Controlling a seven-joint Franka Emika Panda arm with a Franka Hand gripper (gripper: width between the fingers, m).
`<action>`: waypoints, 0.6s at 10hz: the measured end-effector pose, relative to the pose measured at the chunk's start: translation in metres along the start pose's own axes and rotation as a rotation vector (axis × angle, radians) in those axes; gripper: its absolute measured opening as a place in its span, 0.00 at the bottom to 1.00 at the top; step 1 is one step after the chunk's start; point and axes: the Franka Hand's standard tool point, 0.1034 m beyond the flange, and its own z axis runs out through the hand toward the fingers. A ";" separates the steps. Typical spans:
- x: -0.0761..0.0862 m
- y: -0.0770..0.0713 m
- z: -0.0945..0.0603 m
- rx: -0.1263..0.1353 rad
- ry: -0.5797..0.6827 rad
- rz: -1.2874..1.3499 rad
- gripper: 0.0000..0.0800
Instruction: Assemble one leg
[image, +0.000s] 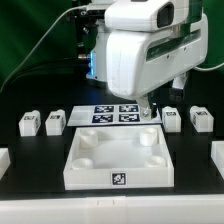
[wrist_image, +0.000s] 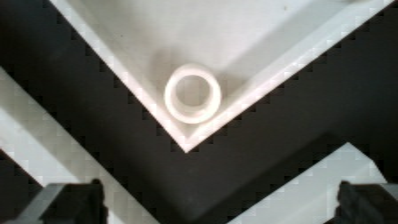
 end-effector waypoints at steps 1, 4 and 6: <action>0.000 0.000 0.000 0.000 0.000 0.000 0.81; 0.000 0.000 0.000 0.000 0.000 0.000 0.81; 0.000 0.000 0.000 0.000 0.000 0.000 0.81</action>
Offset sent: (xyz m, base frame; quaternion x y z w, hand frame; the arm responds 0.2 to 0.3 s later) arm 0.0000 0.0000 0.0000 0.0000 0.0000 0.0000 1.0000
